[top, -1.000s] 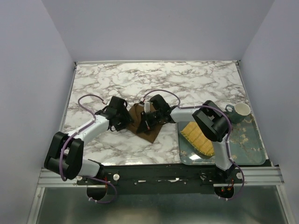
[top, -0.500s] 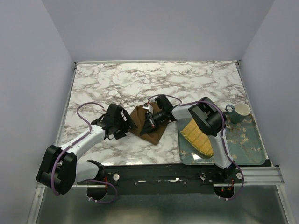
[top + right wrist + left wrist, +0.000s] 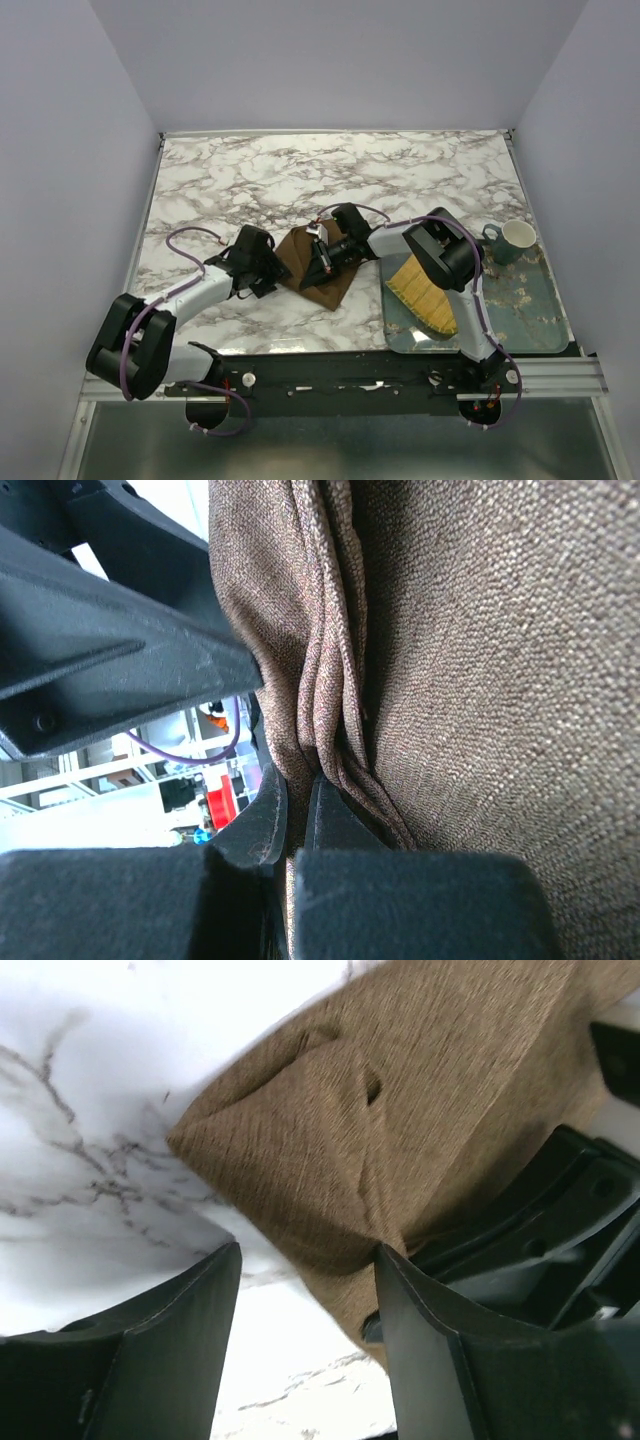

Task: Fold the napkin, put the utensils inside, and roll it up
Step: Roll the napkin with the utensil

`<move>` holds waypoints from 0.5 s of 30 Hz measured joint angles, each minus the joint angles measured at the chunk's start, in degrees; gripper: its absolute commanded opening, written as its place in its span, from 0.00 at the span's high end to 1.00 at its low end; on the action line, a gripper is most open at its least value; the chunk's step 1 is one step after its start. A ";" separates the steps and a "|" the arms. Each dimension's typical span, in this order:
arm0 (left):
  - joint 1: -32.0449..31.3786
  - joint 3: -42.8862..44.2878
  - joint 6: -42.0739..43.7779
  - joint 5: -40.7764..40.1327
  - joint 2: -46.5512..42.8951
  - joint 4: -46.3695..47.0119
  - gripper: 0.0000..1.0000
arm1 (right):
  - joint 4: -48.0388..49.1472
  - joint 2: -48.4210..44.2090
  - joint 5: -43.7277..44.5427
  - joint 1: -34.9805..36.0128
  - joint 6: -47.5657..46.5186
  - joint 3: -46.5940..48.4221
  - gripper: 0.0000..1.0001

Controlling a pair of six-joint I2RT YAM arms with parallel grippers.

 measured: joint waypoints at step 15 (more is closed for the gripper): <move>-0.96 -1.53 -3.50 -1.51 5.95 15.37 1.00 | -0.85 0.50 -0.55 -0.31 -0.63 0.37 0.99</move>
